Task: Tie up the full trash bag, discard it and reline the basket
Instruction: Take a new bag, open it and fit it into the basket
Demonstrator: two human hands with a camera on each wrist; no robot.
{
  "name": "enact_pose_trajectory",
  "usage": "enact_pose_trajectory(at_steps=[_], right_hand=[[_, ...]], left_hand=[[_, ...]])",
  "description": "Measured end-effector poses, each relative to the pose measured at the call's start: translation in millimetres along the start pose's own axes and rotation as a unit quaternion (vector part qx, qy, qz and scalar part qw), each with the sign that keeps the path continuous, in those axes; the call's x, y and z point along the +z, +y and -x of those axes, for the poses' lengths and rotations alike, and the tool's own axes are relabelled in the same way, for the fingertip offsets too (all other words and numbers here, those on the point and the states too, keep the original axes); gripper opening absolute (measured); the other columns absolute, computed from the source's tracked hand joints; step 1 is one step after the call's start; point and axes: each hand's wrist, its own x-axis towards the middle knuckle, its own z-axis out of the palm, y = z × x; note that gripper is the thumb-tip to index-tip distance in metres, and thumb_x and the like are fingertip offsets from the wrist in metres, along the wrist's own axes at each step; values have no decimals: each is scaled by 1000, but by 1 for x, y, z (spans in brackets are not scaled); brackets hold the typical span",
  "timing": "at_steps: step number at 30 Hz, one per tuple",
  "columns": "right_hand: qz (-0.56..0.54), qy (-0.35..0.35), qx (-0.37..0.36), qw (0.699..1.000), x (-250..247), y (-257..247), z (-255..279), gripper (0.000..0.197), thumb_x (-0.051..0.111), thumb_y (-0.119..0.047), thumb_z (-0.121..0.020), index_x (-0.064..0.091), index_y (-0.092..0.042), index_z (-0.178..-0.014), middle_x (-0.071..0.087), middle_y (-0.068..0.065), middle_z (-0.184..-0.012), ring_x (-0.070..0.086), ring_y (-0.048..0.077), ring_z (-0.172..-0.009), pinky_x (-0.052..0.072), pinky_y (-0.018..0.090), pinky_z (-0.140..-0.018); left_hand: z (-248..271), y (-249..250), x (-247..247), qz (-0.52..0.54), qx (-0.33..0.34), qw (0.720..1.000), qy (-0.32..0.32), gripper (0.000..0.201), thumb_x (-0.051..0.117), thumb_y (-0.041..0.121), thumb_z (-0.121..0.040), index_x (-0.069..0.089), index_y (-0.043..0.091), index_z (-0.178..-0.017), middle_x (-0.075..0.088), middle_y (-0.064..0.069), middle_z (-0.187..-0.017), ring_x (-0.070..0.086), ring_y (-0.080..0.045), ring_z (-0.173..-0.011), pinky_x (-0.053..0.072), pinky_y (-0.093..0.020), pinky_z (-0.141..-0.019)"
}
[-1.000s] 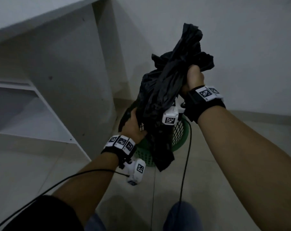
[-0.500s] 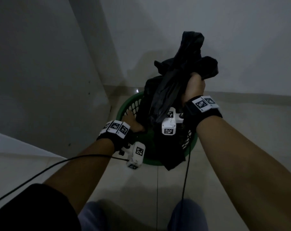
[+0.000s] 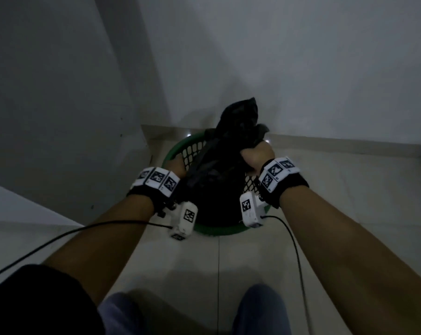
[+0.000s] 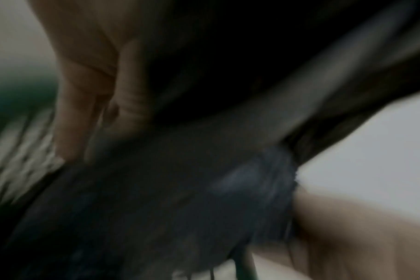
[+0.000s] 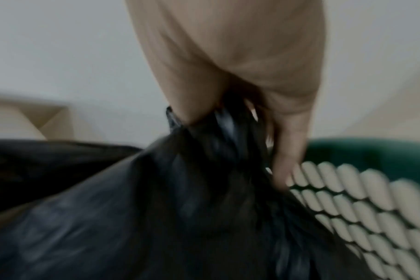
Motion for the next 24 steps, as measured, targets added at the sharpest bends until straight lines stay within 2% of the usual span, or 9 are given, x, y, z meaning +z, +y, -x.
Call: enact_pose_trajectory(at_steps=[3,6,9,13,16,18,20,22,24], right_hand=[[-76,-73,23,994,-1,0,17,34,73,-20,-85,60,-10,-115,60,9,-108,61,30,-102,60,43,-72],[-152,-116,-9,982,7,-3,39,40,72,-7,-85,59,-4,-123,64,11,-115,63,28,-103,59,39,-75],[-130,-147,-40,980,5,7,57,38,68,7,-78,66,-6,-114,71,16,-108,69,34,-97,59,44,-82],[-49,77,-33,995,-30,41,53,33,64,-13,-69,61,-4,-101,69,13,-94,66,30,-82,54,35,-75],[-46,86,14,995,-45,57,64,43,71,-23,-71,51,-5,-104,62,13,-97,65,31,-87,57,41,-77],[-100,-49,8,994,-37,52,84,20,66,-2,-85,55,-5,-101,63,15,-97,64,29,-83,60,43,-70],[-137,-111,-15,984,-24,45,93,30,56,13,-88,56,-2,-114,61,15,-99,62,26,-76,60,34,-55],[-161,-70,-48,983,-17,44,92,39,57,14,-84,58,-3,-118,61,14,-97,62,26,-72,56,28,-48],[-152,11,-48,987,-21,58,83,29,60,-2,-74,67,-9,-101,68,13,-89,68,32,-72,58,36,-52]], left_hand=[[33,18,-28,122,51,991,-16,38,56,13,-96,54,-2,-131,59,-18,-126,55,-32,-119,45,-37,-96],[68,35,-28,294,68,949,-92,42,54,43,-95,68,11,-118,67,-3,-116,61,-24,-115,47,-32,-96],[93,34,-14,259,92,952,-131,50,67,52,-84,66,19,-121,69,2,-115,66,-21,-107,47,-36,-99],[87,-11,-13,232,-6,965,124,38,63,36,-82,67,7,-106,69,-16,-116,66,-29,-93,54,-37,-87],[91,-39,-17,258,-67,953,147,55,63,39,-80,61,5,-124,64,-15,-125,64,-35,-107,54,-42,-93],[109,-36,-10,295,-56,950,87,67,73,48,-66,61,15,-123,67,-8,-117,66,-32,-101,54,-44,-93],[129,-18,0,275,-10,958,-79,67,81,41,-66,60,18,-126,69,-4,-117,66,-28,-105,53,-45,-95],[139,-5,5,228,33,957,-174,45,79,23,-77,62,22,-119,71,-4,-112,67,-27,-106,54,-44,-94],[138,-11,-1,230,31,968,-99,33,78,11,-75,65,19,-105,72,-7,-103,68,-31,-101,56,-44,-88]])
